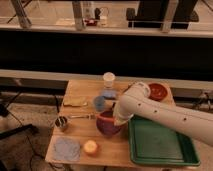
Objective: Place pepper in purple bowl
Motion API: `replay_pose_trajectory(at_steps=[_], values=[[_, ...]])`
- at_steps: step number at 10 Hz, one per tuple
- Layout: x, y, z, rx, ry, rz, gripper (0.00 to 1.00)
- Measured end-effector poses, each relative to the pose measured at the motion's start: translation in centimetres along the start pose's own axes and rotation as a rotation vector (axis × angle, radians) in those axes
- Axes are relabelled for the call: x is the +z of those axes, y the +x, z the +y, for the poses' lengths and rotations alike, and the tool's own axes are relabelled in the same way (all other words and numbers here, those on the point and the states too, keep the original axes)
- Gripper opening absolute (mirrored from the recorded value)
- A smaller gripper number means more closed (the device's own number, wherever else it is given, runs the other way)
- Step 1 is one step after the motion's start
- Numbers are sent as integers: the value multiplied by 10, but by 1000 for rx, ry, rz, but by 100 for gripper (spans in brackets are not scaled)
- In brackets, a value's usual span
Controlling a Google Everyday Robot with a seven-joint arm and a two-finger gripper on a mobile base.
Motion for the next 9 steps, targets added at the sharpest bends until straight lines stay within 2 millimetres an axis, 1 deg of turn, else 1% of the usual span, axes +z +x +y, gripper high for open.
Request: replay_pose_trajectory(at_steps=[1,2,3,4,8,9], values=[[2,-4,-1,-12,0,1,61],[4,-13,-5,-31,-1,-4,72],[6,-20,-9,-46,1,-8,79],[7,-20,-11,-51,3,-5,80],[8,-17,-16,-38,4,-10,80],[6,-13,-16,-36,6,-10,75]])
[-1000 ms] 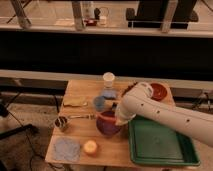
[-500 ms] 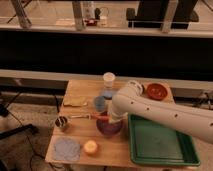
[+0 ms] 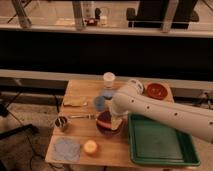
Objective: Place pepper in purple bowl
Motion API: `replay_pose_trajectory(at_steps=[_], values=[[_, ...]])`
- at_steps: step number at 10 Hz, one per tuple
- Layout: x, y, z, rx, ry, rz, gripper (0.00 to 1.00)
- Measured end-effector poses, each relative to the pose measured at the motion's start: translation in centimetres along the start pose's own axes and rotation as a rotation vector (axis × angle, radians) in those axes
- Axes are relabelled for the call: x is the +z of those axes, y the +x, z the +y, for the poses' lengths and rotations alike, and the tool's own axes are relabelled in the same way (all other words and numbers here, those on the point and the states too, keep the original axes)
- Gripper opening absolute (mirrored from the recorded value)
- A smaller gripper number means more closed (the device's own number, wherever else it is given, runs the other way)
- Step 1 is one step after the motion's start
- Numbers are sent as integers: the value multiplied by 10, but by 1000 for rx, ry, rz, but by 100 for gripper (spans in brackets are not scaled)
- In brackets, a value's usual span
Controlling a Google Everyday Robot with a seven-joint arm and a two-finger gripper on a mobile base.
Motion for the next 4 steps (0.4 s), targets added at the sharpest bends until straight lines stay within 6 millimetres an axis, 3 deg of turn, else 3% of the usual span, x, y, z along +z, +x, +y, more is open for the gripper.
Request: replay_pose_trajectory(at_steps=[3,4], values=[[-1,1,0,-7,3,6,47],[-1,2,-1,-5,5,7,46]])
